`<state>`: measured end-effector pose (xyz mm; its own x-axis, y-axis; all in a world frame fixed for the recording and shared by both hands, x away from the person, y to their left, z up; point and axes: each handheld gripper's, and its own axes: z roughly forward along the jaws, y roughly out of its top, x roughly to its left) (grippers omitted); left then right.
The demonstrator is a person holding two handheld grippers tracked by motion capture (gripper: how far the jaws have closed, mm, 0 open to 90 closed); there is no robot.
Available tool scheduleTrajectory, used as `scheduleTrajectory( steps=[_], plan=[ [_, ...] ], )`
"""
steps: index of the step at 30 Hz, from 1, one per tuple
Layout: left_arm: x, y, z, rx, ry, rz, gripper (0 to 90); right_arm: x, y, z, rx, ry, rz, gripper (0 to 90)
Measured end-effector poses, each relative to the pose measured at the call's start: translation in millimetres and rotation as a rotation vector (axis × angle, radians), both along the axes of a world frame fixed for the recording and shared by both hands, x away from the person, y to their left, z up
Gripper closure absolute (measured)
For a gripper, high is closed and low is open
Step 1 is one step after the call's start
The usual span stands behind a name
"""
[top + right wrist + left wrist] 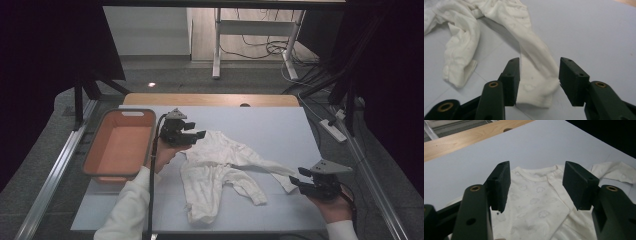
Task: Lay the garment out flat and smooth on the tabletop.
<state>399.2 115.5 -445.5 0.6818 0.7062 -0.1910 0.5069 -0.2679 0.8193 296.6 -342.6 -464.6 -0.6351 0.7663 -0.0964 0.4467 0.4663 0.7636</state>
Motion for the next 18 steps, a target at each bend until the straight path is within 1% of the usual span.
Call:
scheduleTrajectory(
  steps=[1, 5, 10, 12, 13, 15, 17, 18],
  plan=[
    [-0.1, 0.4, -0.1, -0.001, 0.001, 0.002, 39.7, 2.1, 3.0, 0.8, 0.003, 0.0, 0.002, 49.3],
    [-1.4, 1.6, 0.6, -0.002, 0.002, 0.005, 39.6, 15.5, 11.1, -0.3, 0.012, 0.023, 0.001, 47.8],
    [-4.2, 1.2, 1.8, 0.001, -0.003, 0.004, 39.4, 38.7, 22.7, -3.7, -0.003, 0.049, 0.004, 47.6],
    [-5.4, 1.8, 2.0, 0.001, -0.002, 0.006, 39.4, 47.3, 27.6, -7.7, -0.029, 0.064, -0.015, 49.0],
    [-5.8, 2.7, 2.2, 0.001, -0.003, 0.006, 39.4, 53.3, 29.9, -11.6, -0.054, 0.082, -0.045, 49.0],
    [-6.9, 5.0, 2.6, -0.008, -0.002, 0.008, 39.4, 60.3, 29.8, -17.9, -0.056, 0.106, -0.058, 49.8],
    [-8.0, 8.2, 2.9, -0.031, 0.003, 0.009, 39.4, 64.5, 27.5, -23.2, -0.055, 0.122, -0.066, 49.8],
    [-8.4, 9.9, 3.3, -0.03, 0.003, 0.011, 39.4, 65.7, 26.1, -25.2, -0.052, 0.132, -0.065, 49.9]
  ],
)
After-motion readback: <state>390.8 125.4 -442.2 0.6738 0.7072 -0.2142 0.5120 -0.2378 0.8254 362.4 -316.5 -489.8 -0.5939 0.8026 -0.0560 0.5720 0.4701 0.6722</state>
